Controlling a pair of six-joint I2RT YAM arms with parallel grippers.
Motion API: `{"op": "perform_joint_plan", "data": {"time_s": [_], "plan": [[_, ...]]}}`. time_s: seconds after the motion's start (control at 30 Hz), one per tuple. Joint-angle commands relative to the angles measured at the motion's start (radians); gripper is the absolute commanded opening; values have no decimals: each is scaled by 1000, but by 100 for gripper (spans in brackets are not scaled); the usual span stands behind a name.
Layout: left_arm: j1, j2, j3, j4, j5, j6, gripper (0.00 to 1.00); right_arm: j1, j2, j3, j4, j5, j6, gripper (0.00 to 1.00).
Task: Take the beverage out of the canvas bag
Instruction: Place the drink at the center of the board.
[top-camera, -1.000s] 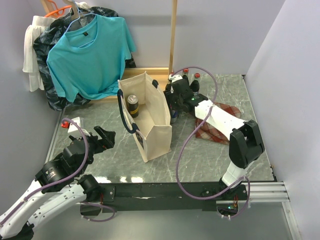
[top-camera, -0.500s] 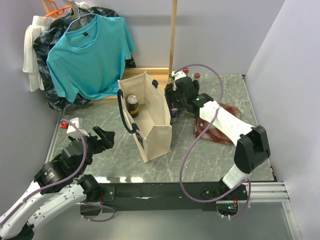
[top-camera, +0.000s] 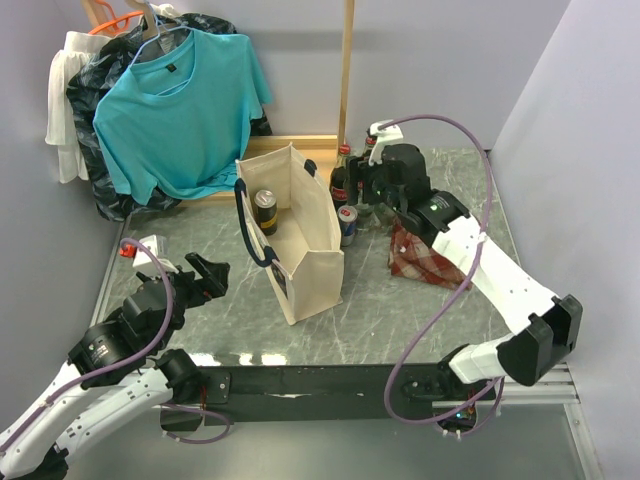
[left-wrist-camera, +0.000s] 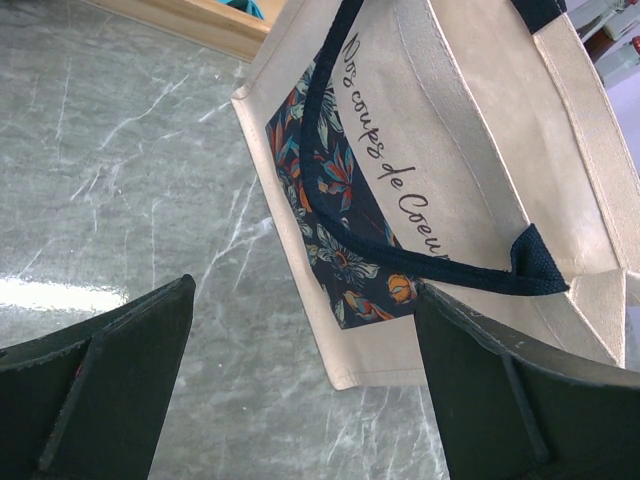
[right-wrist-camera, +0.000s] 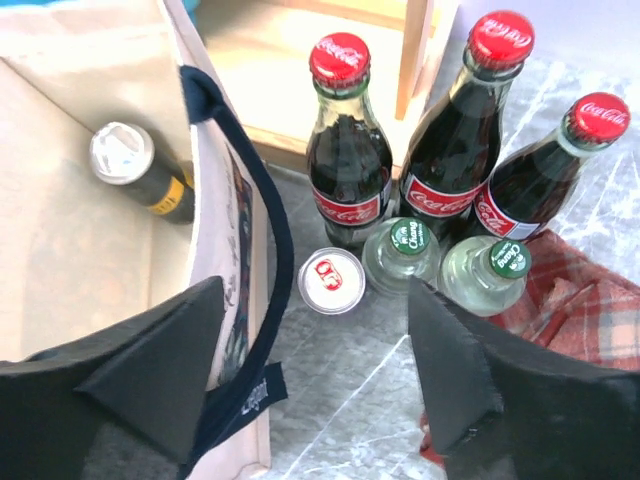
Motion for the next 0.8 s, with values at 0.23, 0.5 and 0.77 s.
{"op": "perform_joint_plan", "data": {"time_s": [0.23,0.5,0.77], "plan": [[-4,21,17,-6,-19,-15,96,10,-72,50,10,-120,5,86],[-4,-24,13,-2,-15,-15,96,16,-64,82,11,-226,29,86],[-4,-53,11,1,-13,-15,96,54,-4,163,-21,-319,24,85]]}}
